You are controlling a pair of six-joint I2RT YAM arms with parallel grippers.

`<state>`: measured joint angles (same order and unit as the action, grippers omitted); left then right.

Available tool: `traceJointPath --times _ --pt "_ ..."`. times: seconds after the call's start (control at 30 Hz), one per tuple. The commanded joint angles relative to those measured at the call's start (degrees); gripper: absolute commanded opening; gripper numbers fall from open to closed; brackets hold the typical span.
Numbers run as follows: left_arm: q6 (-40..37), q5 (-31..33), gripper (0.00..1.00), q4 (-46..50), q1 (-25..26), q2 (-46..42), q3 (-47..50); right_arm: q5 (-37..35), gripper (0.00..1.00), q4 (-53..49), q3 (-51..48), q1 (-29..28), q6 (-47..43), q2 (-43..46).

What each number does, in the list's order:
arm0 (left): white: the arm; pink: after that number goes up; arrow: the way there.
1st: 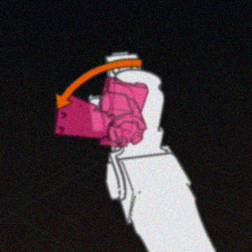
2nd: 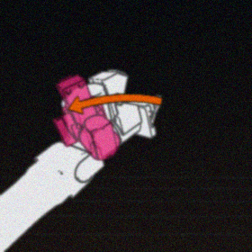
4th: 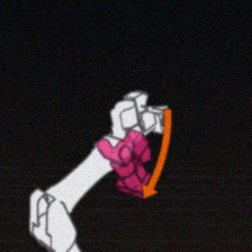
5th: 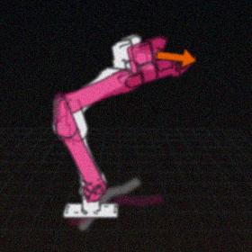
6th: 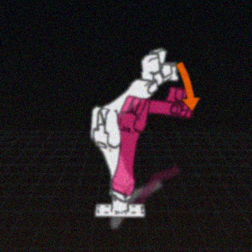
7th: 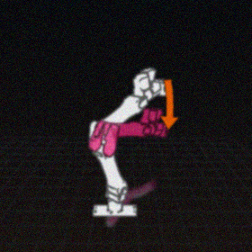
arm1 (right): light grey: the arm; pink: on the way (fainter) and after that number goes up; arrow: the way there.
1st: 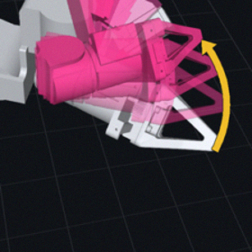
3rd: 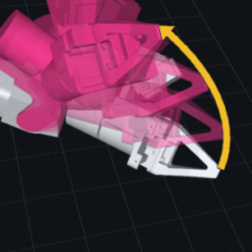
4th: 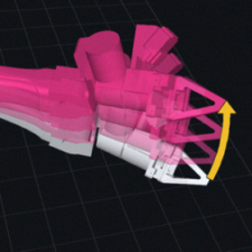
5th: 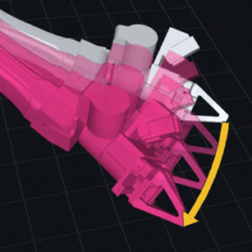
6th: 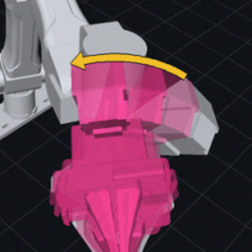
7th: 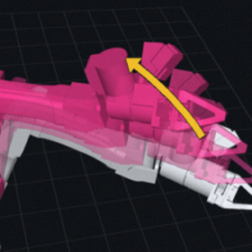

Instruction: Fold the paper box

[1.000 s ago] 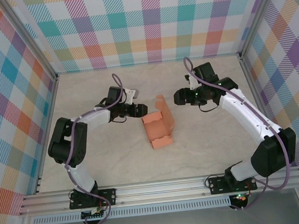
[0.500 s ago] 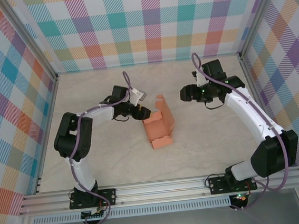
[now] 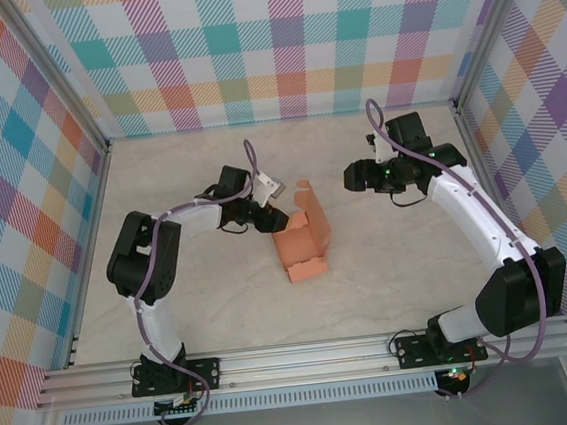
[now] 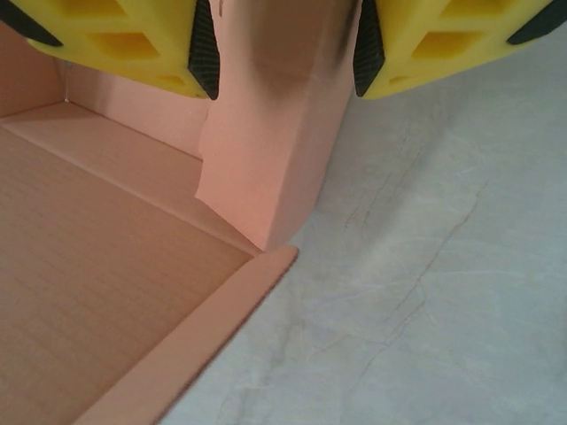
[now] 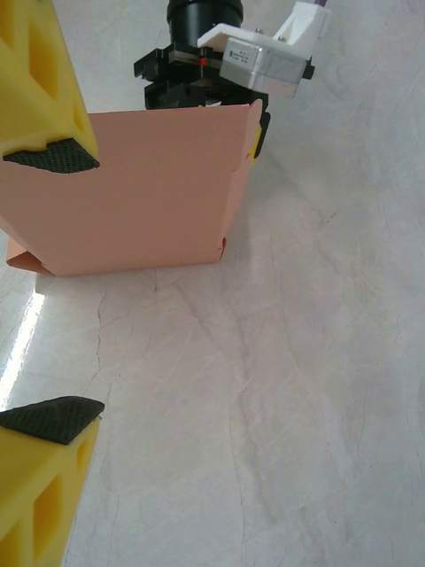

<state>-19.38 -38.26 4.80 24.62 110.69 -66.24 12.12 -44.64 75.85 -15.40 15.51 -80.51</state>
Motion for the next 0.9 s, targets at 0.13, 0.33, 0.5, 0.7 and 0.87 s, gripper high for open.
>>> traceJointPath --times 0.13,0.33,0.5,0.7,0.87 --pt "-1.84 3.35 0.36 0.68 1.04 0.83 1.46 1.17 0.7 1.67 -0.57 0.53 -1.01 1.93" --pt "-2.6 4.97 0.33 -1.28 2.19 -0.25 3.68 1.26 0.7 2.59 -0.44 0.77 -0.83 1.69" --pt "-1.97 10.91 0.25 -4.23 3.65 -2.15 6.78 1.08 0.7 3.33 -0.13 1.0 -0.62 1.6" --pt "3.1 19.52 0.12 -9.44 4.38 -4.81 9.72 0.38 0.69 3.63 -0.71 1.16 3.65 1.85" --pt "12.53 24.12 0.08 -12.47 4.81 -6.45 11.06 2.23 0.7 7.32 -7.58 1.44 16.76 5.45"
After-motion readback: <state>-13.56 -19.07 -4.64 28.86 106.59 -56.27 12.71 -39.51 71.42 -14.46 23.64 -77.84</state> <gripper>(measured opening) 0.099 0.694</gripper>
